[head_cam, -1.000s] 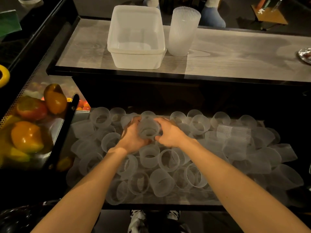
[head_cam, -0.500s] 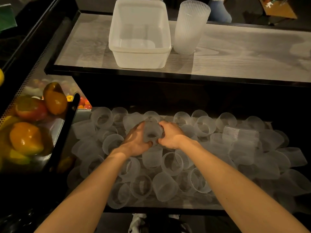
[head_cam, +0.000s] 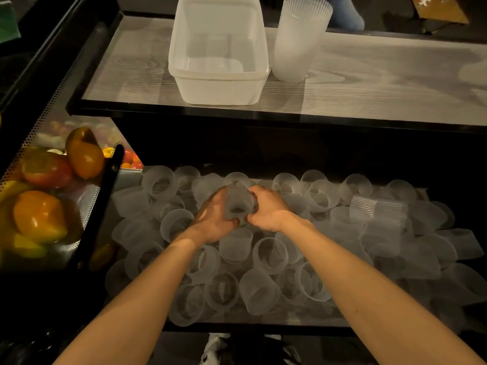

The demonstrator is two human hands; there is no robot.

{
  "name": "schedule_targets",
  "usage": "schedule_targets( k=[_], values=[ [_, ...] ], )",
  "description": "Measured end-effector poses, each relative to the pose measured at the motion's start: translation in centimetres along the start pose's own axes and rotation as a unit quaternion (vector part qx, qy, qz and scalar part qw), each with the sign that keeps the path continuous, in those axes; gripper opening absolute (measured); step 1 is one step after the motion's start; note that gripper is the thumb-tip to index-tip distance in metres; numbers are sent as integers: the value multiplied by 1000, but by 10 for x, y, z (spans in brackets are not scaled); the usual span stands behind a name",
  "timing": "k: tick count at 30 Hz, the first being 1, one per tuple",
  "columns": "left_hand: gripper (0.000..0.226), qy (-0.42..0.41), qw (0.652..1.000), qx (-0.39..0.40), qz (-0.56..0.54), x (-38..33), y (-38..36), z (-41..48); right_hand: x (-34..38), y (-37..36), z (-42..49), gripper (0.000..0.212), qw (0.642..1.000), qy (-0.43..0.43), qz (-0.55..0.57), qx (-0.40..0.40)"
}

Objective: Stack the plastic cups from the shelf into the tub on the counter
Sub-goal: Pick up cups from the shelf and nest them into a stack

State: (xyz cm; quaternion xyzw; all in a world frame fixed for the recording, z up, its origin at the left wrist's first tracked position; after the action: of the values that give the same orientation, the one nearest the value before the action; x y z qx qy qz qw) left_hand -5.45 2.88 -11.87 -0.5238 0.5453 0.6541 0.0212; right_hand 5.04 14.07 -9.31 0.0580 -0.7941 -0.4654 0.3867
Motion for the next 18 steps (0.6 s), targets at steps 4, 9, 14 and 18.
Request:
schedule_targets(
  k=[4,9,14,18],
  values=[
    [82,11,1000,-14,-7,-1,2,-1,0,2,0,69,1000,-7,8,-21],
    [90,37,998,35,20,-2,-4,-5,-6,-9,-3,78,999,1,-42,-16],
    [87,43,996,61,43,3,-7,-7,-11,-11,-10,89,999,-16,-36,5],
    [65,41,996,36,77,-1,2,-9,-10,-3,-11,48,997,-6,-76,-8]
  ],
)
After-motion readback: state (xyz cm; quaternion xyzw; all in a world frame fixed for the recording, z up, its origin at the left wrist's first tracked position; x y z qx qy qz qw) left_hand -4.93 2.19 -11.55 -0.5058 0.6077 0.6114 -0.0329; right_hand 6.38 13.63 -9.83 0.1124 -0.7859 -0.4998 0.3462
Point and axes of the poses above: each hand's wrist, its own z-axis towards the middle knuckle, its own y-axis out of the back of the hand, x = y × z, the point moved 6 cm from there along z, towards the middle knuckle, and after that the axes turned 15 degrees about -x, right-handed, at the moved point
